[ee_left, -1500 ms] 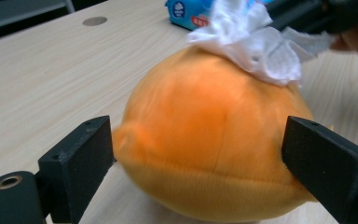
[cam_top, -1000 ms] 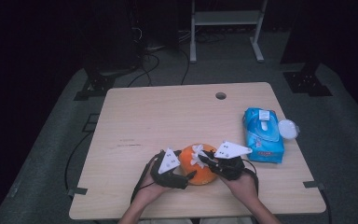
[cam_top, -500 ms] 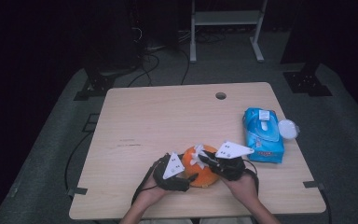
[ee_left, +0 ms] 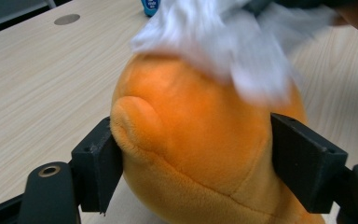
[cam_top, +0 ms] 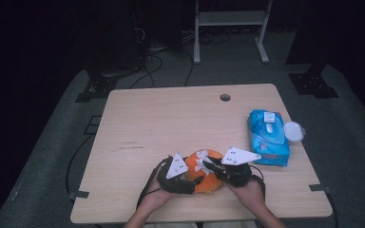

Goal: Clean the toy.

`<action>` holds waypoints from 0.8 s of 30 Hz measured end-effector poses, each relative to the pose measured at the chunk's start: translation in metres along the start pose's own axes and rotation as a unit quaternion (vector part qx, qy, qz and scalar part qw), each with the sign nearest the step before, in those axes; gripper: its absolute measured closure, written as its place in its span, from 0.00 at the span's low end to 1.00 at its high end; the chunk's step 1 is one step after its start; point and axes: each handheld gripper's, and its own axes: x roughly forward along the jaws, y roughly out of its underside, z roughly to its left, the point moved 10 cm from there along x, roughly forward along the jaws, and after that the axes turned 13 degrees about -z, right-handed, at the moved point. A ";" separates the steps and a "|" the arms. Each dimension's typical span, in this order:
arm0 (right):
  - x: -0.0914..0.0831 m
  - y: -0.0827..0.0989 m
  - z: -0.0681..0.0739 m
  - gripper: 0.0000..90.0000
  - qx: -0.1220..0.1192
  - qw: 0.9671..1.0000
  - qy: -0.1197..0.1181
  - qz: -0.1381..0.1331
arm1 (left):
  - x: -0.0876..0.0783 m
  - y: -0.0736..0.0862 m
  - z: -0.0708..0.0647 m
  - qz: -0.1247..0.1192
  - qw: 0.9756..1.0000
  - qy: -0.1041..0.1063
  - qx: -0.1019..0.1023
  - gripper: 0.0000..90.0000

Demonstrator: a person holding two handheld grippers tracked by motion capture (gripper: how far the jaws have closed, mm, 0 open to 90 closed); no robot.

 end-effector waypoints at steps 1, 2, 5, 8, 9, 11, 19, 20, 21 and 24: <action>-0.003 0.003 -0.008 0.88 0.004 1.000 0.009 0.001 | 0.000 0.000 0.000 -0.002 1.000 0.002 -0.003 0.26; -0.006 0.004 -0.015 0.88 0.010 1.000 0.016 0.001 | 0.000 0.000 0.000 -0.004 1.000 0.003 -0.005 0.26; -0.013 0.006 -0.023 0.88 0.023 0.999 0.027 -0.001 | 0.000 -0.007 0.001 -0.017 0.999 0.008 -0.032 0.16; -0.006 0.001 -0.001 0.88 0.022 1.000 -0.012 -0.010 | 0.003 -0.009 0.003 -0.017 0.999 0.005 -0.029 0.14; -0.006 0.001 -0.001 0.88 0.022 1.000 -0.012 -0.010 | 0.002 -0.008 0.003 -0.016 1.000 0.005 -0.026 0.14; -0.003 -0.002 0.004 0.88 0.008 1.000 -0.020 -0.009 | 0.000 -0.004 0.006 -0.007 1.000 0.002 -0.014 0.22; -0.015 0.013 -0.031 0.88 0.026 0.999 0.033 0.009 | -0.008 0.007 0.019 -0.005 0.999 -0.001 -0.053 0.30; -0.016 0.013 -0.031 0.88 0.025 0.999 0.032 0.008 | -0.008 0.006 0.018 -0.004 0.999 -0.001 -0.051 0.30; -0.015 0.013 -0.028 0.88 0.024 0.999 0.030 0.007 | -0.008 0.006 0.018 -0.003 0.999 0.000 -0.051 0.29; -0.012 0.006 -0.011 0.88 0.028 1.000 0.001 -0.006 | -0.007 0.004 0.017 -0.008 0.996 0.012 -0.084 0.21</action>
